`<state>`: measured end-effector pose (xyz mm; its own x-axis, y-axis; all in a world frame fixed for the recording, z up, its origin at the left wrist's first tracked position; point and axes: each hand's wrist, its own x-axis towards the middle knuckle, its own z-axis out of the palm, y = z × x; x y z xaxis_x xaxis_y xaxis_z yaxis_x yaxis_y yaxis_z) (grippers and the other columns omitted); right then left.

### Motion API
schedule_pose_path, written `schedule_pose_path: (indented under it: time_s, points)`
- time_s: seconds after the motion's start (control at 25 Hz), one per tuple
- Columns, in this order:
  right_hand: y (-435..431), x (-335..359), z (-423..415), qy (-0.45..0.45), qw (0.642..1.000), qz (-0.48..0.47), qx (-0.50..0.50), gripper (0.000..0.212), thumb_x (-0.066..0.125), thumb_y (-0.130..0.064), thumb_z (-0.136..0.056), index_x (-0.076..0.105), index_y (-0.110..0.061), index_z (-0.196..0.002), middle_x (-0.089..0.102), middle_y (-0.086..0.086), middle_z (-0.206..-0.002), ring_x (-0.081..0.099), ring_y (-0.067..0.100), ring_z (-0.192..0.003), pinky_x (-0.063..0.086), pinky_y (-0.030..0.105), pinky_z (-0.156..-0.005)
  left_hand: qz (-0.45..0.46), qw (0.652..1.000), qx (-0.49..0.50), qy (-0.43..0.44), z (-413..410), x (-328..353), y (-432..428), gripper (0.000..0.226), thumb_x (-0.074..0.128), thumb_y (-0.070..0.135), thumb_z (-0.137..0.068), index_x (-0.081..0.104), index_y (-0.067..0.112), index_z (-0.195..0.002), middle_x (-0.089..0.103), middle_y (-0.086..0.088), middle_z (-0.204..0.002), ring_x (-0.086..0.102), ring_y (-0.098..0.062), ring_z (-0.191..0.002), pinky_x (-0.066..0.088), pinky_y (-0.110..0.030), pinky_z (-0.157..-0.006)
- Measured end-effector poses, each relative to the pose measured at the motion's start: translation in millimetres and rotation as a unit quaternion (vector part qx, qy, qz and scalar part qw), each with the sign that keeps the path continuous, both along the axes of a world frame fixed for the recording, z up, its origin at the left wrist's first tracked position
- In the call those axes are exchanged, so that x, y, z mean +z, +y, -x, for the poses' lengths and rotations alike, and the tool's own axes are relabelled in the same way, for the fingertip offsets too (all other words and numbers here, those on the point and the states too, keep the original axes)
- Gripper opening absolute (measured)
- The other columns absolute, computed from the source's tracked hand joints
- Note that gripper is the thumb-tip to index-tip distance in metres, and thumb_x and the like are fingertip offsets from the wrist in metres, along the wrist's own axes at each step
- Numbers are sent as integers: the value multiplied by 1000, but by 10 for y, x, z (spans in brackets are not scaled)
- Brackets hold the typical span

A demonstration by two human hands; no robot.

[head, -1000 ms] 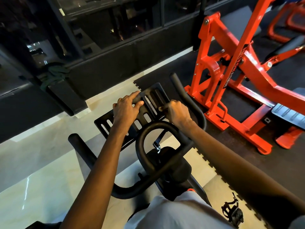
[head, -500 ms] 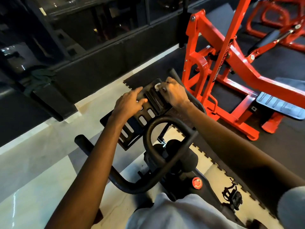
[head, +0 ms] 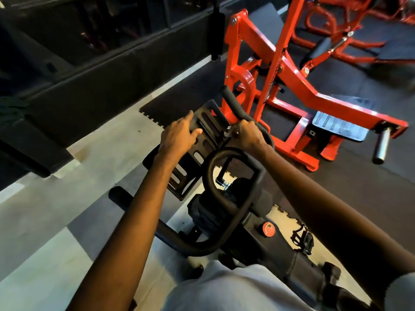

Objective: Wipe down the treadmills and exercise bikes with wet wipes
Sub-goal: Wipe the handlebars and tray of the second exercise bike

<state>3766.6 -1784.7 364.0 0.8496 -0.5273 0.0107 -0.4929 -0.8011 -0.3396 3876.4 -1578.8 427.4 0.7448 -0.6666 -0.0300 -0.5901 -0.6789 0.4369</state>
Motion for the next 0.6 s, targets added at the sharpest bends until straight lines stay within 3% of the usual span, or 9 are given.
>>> schedule_pose_path:
  time_s: [0.12, 0.24, 0.32, 0.44, 0.6]
  points:
    - [138, 176, 8, -9, 999, -27, 35, 16, 73, -29, -85, 79, -14, -84, 76, 6, -81, 71, 23, -76, 56, 36, -69, 8, 1000, -10, -1, -13, -16, 12, 70, 58, 40, -101, 25, 20, -159, 45, -11, -154, 43, -30, -141, 40, -44, -109]
    - [264, 265, 32, 52, 995, -35, 73, 18, 64, -12, -86, 80, -11, -93, 76, 8, -95, 70, 25, -89, 54, 35, -81, 17, 1000, -13, -6, -17, -50, 21, 70, 58, 39, -101, 25, 18, -159, 46, -13, -153, 46, -30, -139, 41, -45, -109]
    - [295, 267, 32, 46, 996, -52, 59, 21, 63, -7, -86, 80, -13, -96, 76, 5, -98, 70, 22, -91, 54, 32, -84, 21, 1000, -18, -8, -27, -66, 33, 71, 57, 39, -101, 24, 18, -159, 45, -13, -154, 47, -31, -138, 42, -45, -108]
    - [280, 203, 2, 23, 998, -61, -16, 12, 70, -21, -89, 81, -17, -93, 73, -4, -89, 65, 11, -83, 50, 25, -78, 20, 999, -35, -13, -38, -96, 64, 70, 55, 38, -102, 22, 16, -160, 43, -14, -155, 47, -31, -138, 42, -43, -107]
    - [255, 142, -59, 92, 994, -66, -8, 16, 64, -25, -92, 77, -17, -97, 73, -1, -100, 67, 15, -94, 48, 26, -76, 5, 997, -49, -61, -3, -168, 93, 68, 49, 39, -104, 19, 12, -160, 38, -16, -157, 46, -34, -138, 44, -44, -104]
